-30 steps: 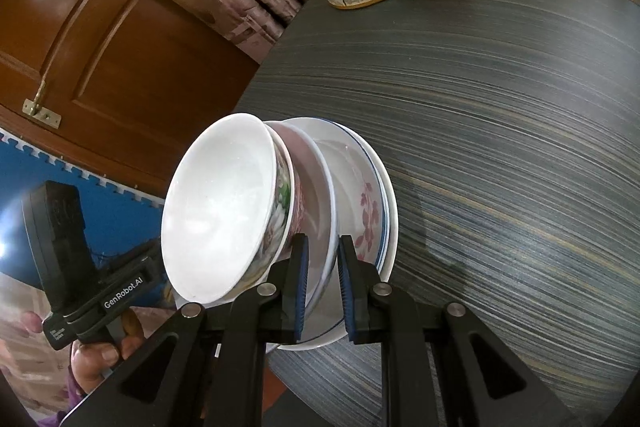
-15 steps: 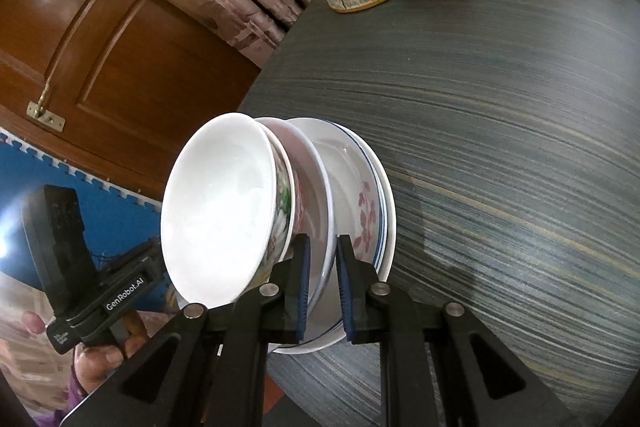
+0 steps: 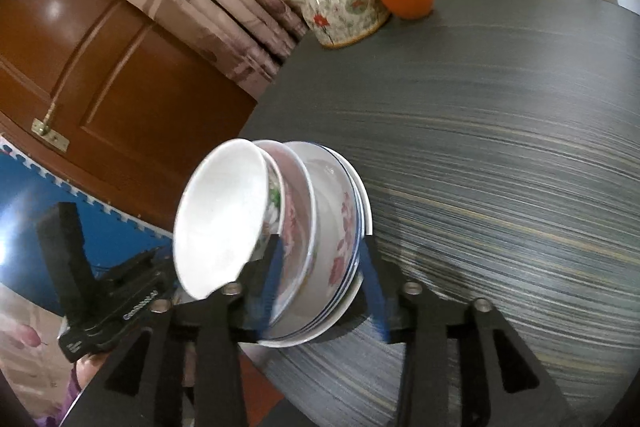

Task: Organize plates and bowls
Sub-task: 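Lower the nested bowls onto the pink-floral plate stack with both grippers, then open both grippers and withdraw them from the dish stack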

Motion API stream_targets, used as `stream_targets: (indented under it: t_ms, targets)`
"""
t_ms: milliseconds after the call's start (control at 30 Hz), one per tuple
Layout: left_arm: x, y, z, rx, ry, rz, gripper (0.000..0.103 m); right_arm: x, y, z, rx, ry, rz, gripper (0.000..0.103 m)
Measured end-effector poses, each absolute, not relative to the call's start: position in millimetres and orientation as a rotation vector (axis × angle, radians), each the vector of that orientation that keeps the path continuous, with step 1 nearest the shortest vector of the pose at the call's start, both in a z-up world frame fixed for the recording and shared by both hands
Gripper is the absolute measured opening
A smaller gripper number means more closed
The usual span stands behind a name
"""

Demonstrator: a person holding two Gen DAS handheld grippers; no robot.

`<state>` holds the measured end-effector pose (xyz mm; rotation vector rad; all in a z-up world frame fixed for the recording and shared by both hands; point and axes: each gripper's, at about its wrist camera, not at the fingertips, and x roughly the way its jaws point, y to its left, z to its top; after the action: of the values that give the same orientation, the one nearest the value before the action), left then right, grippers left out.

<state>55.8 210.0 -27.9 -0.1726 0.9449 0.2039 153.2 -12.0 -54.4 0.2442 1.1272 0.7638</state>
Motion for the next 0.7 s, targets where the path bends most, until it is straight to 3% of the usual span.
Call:
stream_targets:
  t_ms: [200, 300, 400, 467, 567, 700]
  targets:
    - [34.3, 200.0, -8.7, -0.135, 0.911, 0.223, 0.019, 124.3, -15.6, -24.7, 0.197, 1.006, 0.781, 0.052]
    - [21.7, 192.7, 2.6, -0.128, 0.886, 0.230, 0.019, 108.3, -15.9, -7.3, 0.182, 0.934, 0.804, 0.064]
    - [8.3, 181.3, 12.6, -0.105, 0.856, 0.244, 0.020, 84.3, -17.1, 13.0, 0.148, 0.819, 0.804, 0.069]
    - [-1.0, 171.3, 19.8, -0.074, 0.819, 0.258, 0.024, 70.2, -20.9, 22.6, 0.129, 0.750, 0.784, 0.084]
    - [-12.2, 156.2, 27.3, -0.020, 0.765, 0.274, 0.034, 48.3, -31.6, 34.0, 0.126, 0.638, 0.737, 0.098]
    - [-22.4, 141.5, 33.6, 0.039, 0.685, 0.287, 0.034, 27.0, -39.2, 39.0, 0.078, 0.561, 0.623, 0.102]
